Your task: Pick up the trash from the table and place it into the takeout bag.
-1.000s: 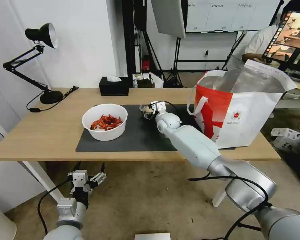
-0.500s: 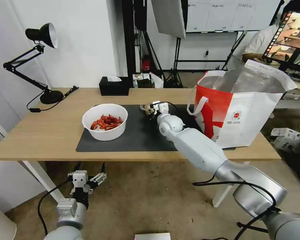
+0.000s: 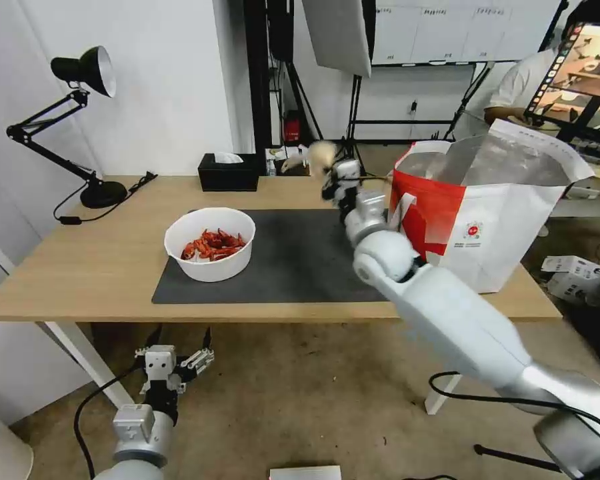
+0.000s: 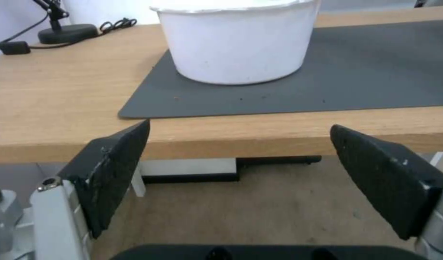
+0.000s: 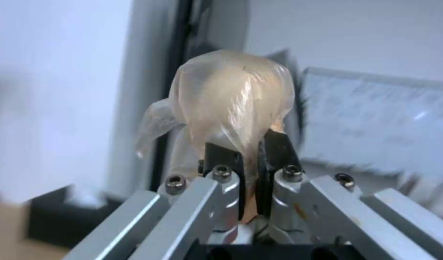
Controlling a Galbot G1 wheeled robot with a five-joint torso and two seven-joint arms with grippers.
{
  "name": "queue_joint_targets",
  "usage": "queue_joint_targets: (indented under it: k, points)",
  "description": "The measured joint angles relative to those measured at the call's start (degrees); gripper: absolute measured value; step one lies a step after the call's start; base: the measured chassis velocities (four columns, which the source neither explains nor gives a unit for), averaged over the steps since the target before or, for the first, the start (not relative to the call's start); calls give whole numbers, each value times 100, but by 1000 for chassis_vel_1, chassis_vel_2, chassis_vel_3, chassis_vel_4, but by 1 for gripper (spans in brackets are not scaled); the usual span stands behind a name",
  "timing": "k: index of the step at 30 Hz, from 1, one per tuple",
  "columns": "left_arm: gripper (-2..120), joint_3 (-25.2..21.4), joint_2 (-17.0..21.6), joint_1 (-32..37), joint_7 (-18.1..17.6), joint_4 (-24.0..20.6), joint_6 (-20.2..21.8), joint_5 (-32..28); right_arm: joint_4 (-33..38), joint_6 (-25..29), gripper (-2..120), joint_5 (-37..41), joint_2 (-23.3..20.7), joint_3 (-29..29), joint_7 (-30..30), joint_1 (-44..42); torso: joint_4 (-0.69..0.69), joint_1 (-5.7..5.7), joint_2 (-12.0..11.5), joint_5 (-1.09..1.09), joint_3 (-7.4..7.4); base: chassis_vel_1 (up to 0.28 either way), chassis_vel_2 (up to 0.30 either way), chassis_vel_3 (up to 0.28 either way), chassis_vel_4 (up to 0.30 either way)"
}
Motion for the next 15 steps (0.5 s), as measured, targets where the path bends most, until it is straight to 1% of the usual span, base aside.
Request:
queue_joint_targets:
  k: [1, 3, 4, 6, 7, 9, 10, 12, 14, 15]
  points:
    - [100, 0, 0, 0, 0, 0, 0, 0, 0, 0, 3, 0, 0, 0, 0, 0, 0, 0, 0, 0, 0, 0, 0, 0, 0]
    - [100, 7, 1, 1, 0, -14, 0, 7, 209, -200, 3, -216, -314, 243, 364, -50, -1, 0, 0, 1, 0, 0, 0, 0, 0]
    - [100, 7, 1, 1, 0, -14, 0, 7, 209, -200, 3, -216, -314, 243, 364, -50, -1, 0, 0, 1, 0, 0, 0, 0, 0]
    - [100, 26, 11, -2, 0, -29, 0, 11, 383, -451, 3, -164, -611, 476, 737, -133, -1, 0, 0, 2, 0, 0, 0, 0, 0]
    - [100, 26, 11, -2, 0, -29, 0, 11, 383, -451, 3, -164, -611, 476, 737, -133, -1, 0, 0, 2, 0, 0, 0, 0, 0]
    - [100, 62, 17, -20, 1, -32, 0, 20, 512, -681, 3, 218, -885, 692, 1063, -215, -2, 0, 0, 1, 0, 0, 0, 0, 0]
    - [100, 62, 17, -20, 1, -32, 0, 20, 512, -681, 3, 218, -885, 692, 1063, -215, -2, 0, 0, 1, 0, 0, 0, 0, 0]
    - [100, 104, 9, -34, 3, -32, 2, 37, 574, -896, 3, 613, -1091, 867, 1319, -294, -2, 0, 0, 1, 0, 0, 0, 0, 0]
    - [100, 121, 7, -35, 4, -31, 4, 43, 584, -992, 3, 720, -1151, 890, 1440, -308, -2, 0, 0, 1, 0, 0, 0, 0, 0]
    - [100, 136, 8, -35, 6, -31, 6, 49, 620, -1148, 3, 909, -1223, 892, 1566, -307, -1, 0, 0, 2, 0, 0, 0, 0, 0]
